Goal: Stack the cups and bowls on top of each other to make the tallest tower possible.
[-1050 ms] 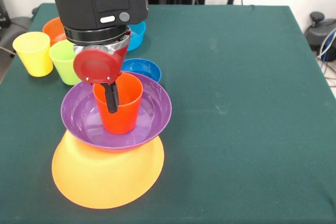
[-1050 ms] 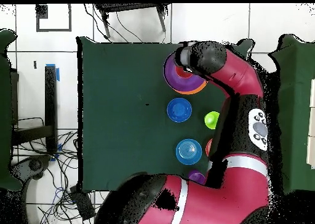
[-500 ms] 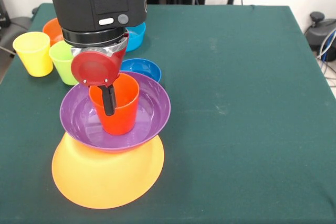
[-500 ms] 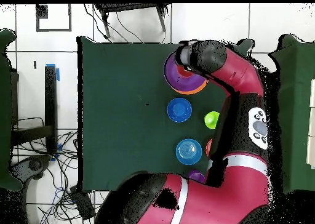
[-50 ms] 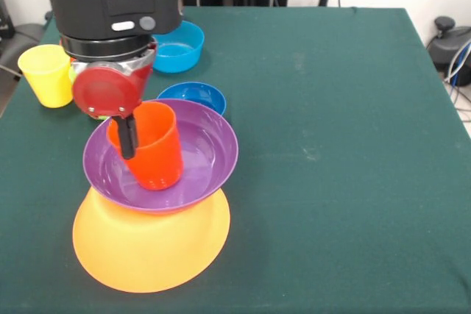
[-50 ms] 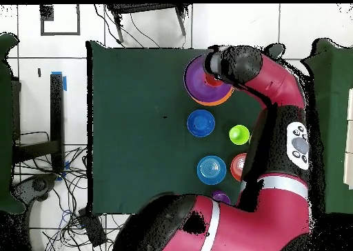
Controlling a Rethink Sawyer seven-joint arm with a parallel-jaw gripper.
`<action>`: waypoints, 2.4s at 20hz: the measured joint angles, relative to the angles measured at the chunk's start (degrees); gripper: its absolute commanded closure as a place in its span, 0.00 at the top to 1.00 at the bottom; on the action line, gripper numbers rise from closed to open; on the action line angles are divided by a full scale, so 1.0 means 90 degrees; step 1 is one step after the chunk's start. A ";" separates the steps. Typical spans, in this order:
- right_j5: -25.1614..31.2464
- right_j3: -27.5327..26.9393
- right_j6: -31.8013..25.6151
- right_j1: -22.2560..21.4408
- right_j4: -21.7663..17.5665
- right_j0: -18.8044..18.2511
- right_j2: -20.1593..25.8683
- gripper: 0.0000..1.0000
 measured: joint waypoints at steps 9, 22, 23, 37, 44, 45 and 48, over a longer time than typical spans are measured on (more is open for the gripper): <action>0.0001 0.0000 0.0000 -0.0006 -0.0064 -0.0100 0.0000 0.00; 0.0001 -0.0007 0.0000 -0.0006 -0.0092 -0.0097 -0.0001 0.00; 0.0001 -0.0008 0.0000 -0.0006 -0.0093 -0.0095 -0.0001 0.00; 0.0002 -0.0021 0.0000 -0.0005 -0.0113 0.0198 -0.0051 0.00; 0.0002 -0.0021 0.0000 0.0004 -0.0113 0.0410 -0.0050 1.00; 0.0003 -0.0021 0.0000 0.0004 -0.0114 0.0429 -0.0050 1.00; 0.0002 -0.0021 0.0000 0.0005 -0.0114 0.0454 -0.0051 1.00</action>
